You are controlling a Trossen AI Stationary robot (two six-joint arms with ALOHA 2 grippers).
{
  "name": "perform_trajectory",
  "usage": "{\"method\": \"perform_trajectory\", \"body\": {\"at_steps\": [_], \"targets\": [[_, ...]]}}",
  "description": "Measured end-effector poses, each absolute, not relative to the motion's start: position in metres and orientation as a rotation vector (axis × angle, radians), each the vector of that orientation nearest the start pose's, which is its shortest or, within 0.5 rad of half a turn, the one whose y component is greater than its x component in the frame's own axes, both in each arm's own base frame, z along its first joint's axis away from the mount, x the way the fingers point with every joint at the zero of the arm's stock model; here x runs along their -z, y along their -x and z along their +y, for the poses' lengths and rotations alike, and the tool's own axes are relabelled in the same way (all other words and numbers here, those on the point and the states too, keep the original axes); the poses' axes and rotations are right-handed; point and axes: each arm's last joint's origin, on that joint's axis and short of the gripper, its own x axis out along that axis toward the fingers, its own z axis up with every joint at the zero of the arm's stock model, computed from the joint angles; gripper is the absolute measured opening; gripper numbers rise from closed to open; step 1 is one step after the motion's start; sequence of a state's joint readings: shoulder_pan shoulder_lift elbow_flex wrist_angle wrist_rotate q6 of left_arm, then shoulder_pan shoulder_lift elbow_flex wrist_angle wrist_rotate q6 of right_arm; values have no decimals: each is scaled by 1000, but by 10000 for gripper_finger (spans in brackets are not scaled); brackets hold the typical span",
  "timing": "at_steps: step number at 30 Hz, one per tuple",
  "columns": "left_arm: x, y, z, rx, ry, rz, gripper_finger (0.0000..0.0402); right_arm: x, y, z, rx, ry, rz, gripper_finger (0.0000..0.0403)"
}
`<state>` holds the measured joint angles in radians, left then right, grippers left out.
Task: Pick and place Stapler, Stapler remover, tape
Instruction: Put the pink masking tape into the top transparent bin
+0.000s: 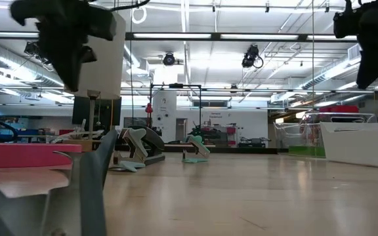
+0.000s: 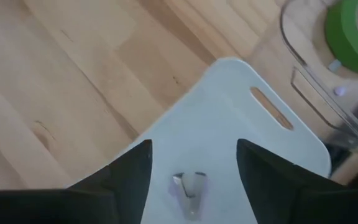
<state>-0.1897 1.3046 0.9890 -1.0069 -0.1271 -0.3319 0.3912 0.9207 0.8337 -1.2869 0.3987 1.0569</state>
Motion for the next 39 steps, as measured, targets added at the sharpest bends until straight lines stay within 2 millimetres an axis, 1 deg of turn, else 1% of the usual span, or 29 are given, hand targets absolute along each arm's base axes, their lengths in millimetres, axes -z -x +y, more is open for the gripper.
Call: {"method": "perform_trajectory", "body": {"at_steps": [2,4,6,9,14,18,23,26,30,35,39], "targets": [[-242,-223,-45,-167,80,1317,47,-260,-125,39,624,-375,1060,227],[-241,-221,-50,-187,101,1333,65,-261,-128,40,603,-370,1036,225],[-237,-222,-54,-211,95,1341,89,-262,-131,41,587,-361,1006,224],[-228,-218,-57,-279,73,1372,130,-264,-136,43,555,-351,963,224],[-204,-213,-56,-345,154,1417,189,-268,-148,47,478,-321,872,224],[-184,-203,-54,-393,216,1463,218,-272,-157,50,422,-281,795,224],[-172,-200,-53,-410,294,1473,232,-275,-164,52,384,-244,752,224],[-168,-203,-54,-392,343,1438,233,-275,-166,52,384,-229,740,224],[-163,-202,-54,-407,388,1422,233,-275,-167,53,391,-225,734,224],[-148,-192,-52,-454,414,1437,233,-275,-169,54,386,-234,720,224],[-137,-187,-49,-464,398,1419,228,-276,-171,54,383,-230,705,224]]}}
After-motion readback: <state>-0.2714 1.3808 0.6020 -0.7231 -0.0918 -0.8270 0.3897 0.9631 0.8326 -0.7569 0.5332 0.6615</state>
